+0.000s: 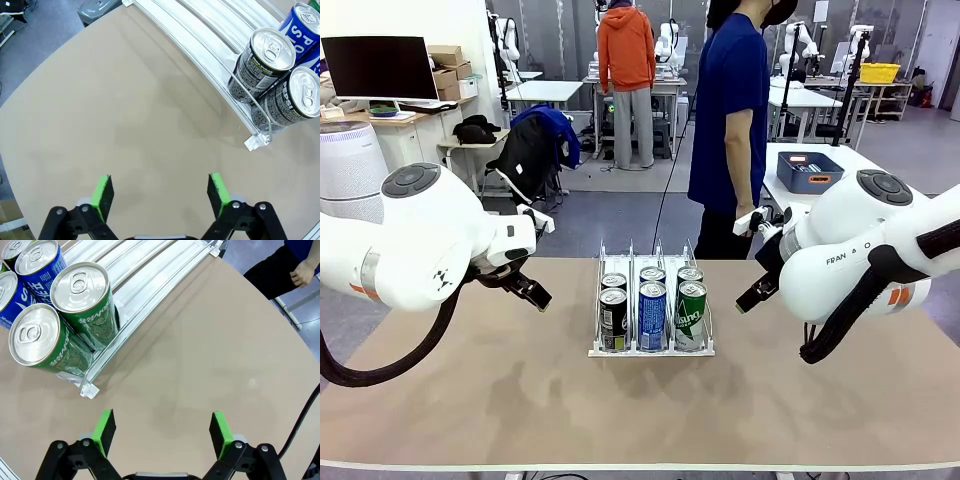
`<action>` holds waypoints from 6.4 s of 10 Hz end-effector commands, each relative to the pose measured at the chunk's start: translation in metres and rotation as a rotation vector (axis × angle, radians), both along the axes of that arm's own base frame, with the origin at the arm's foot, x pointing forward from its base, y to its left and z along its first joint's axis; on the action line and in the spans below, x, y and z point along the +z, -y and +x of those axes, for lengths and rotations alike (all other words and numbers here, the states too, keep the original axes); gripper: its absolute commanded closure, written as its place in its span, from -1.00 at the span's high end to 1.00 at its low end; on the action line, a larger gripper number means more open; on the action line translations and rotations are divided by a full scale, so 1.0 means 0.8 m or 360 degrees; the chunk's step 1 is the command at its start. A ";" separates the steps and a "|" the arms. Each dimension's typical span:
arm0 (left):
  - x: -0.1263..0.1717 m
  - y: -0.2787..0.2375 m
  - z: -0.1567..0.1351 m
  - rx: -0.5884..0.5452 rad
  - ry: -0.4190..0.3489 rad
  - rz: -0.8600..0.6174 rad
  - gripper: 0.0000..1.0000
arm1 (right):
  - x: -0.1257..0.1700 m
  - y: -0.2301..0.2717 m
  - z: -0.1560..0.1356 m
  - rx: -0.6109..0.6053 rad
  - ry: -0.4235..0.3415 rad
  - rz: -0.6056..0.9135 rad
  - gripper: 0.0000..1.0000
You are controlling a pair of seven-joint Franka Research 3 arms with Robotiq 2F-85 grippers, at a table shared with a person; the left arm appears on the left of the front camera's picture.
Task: Fill the beverage cans into the dispenser.
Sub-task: Pick up the Ionic drink handed by the human.
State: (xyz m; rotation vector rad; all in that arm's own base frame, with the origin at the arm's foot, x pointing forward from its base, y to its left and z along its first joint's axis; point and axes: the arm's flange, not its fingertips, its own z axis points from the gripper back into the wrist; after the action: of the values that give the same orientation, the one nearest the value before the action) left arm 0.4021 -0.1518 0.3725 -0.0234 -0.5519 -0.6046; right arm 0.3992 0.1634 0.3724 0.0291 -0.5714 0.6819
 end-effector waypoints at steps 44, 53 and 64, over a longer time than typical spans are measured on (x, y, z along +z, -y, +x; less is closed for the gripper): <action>0.427 -0.144 0.005 -0.0962 -0.0018 -0.0457 1.00 | 0.491 0.129 -0.003 0.0682 -0.0074 0.0242 1.00; 0.442 -0.121 0.004 -0.0806 0.0009 -0.0466 1.00 | 0.496 0.135 -0.013 0.0643 -0.0047 0.0313 1.00; 0.471 -0.116 0.005 -0.0757 0.0038 -0.0494 1.00 | 0.520 0.142 -0.033 0.0551 -0.0003 0.0385 1.00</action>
State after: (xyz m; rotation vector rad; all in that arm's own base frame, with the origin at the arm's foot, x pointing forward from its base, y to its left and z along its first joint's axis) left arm 0.4060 -0.0600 0.7508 -0.4498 -0.6699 -0.9778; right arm 0.3752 0.0479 0.7870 0.3618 -0.6493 0.9430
